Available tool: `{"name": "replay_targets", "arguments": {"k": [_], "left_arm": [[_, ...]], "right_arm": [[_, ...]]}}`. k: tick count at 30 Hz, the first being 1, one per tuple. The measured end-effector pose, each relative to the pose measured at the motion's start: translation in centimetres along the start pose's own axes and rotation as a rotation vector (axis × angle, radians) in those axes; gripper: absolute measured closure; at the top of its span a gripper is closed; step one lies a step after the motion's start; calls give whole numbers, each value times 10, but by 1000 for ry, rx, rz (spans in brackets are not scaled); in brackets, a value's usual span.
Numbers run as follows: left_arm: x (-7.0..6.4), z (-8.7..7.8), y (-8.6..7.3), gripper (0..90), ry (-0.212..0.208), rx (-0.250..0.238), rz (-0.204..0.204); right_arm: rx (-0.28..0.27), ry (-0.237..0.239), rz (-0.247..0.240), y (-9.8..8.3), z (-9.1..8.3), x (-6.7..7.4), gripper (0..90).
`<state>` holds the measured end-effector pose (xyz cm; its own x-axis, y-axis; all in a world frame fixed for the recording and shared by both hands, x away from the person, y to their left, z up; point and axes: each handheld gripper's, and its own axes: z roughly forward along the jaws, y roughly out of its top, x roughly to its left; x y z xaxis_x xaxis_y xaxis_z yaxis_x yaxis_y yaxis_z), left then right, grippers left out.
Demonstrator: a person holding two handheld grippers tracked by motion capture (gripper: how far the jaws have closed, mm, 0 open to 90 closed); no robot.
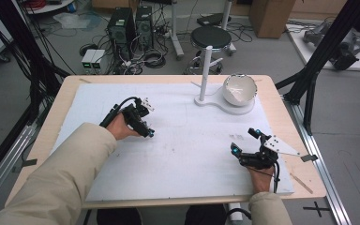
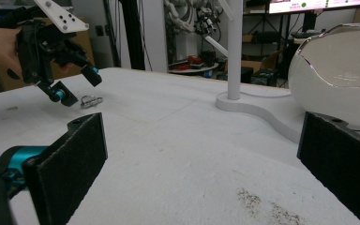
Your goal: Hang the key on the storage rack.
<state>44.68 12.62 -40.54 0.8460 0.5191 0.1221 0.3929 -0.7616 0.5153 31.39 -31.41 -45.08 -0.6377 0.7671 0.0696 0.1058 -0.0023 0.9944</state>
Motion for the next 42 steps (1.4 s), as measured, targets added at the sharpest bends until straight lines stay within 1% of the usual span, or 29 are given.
{"name": "replay_targets", "arguments": {"k": [3, 5, 10, 13, 14, 16, 18, 21, 24, 27, 29, 31, 36, 41, 42], "left_arm": [[0, 1, -1, 173, -5, 14, 4], [0, 1, -1, 231, -5, 24, 9], [-1, 0, 0, 356, 2, 21, 13], [0, -1, -1, 465, -1, 20, 29], [-1, -2, -1, 508, -2, 17, 28], [-1, -3, 0, 545, -2, 15, 34], [-1, -3, 0, 602, -2, 13, 33], [-2, -3, 0, 660, -7, 22, 39], [-2, -2, -1, 715, -11, 26, 33], [-3, -3, 0, 748, -6, 30, 36], [-3, -4, 0, 773, 10, 27, 38], [-3, -4, 0, 805, 3, 30, 36], [-2, -4, 0, 816, 5, 32, 37], [-2, -4, -1, 859, 10, 30, 24], [-1, -4, -1, 867, 10, 33, 27]], "right_arm": [[0, -1, -1, 0, 0, 0, 8], [2, -1, 4, 0, 0, 0, 8], [2, 0, 5, 0, 0, 0, 8], [4, 0, 4, 0, 0, 0, 8], [3, 0, 4, 0, 0, 0, 8], [2, 1, 5, 0, 0, 0, 8], [3, 1, 5, 0, 0, 0, 8], [4, 0, 4, 0, 0, 0, 8], [2, 1, 4, 0, 0, 0, 8], [4, -1, 4, 0, 0, 0, 8], [4, 0, 4, 0, 0, 0, 8], [4, 0, 5, 0, 0, 0, 8], [2, 1, 4, 0, 0, 0, 8], [1, 0, 0, 0, 0, 0, 8], [1, 0, 2, 0, 0, 0, 8]]}}
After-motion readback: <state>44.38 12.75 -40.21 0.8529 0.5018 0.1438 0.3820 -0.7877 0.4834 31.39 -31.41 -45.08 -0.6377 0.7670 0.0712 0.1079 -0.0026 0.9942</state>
